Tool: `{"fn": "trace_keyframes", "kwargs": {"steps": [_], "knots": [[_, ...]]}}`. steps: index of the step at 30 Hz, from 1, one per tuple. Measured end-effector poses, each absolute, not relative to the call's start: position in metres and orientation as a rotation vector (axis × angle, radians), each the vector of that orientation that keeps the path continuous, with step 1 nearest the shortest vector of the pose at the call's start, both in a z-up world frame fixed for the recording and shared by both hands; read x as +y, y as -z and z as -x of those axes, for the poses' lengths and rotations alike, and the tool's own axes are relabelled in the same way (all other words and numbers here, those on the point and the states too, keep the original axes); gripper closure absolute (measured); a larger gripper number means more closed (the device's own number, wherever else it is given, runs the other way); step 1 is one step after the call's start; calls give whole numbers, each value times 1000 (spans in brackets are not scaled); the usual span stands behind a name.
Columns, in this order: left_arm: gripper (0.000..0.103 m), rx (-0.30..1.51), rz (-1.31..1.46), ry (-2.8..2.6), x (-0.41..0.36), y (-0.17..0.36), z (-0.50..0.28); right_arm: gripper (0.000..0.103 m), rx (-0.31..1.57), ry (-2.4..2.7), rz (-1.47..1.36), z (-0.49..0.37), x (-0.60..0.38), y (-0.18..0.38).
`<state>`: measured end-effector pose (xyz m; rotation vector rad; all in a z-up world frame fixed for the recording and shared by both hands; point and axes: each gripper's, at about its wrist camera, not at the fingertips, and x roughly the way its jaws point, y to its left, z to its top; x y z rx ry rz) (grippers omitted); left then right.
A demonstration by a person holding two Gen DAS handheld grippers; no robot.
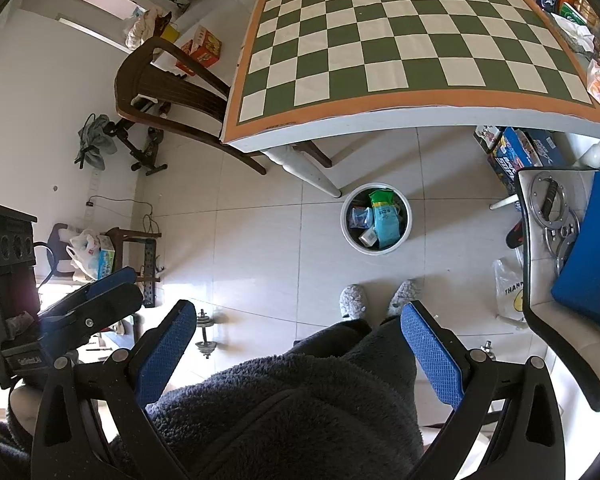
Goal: Collect trash
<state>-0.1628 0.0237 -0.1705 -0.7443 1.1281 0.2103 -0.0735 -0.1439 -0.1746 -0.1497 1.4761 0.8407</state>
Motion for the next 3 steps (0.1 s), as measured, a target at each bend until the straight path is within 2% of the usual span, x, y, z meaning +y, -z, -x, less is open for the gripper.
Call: {"fn": "trace_keyframes", "kwargs": {"steps": [3], "knots": [[0,1128,745,-204,23,169,162,0,1475,-843,148,75,-143,174]]}}
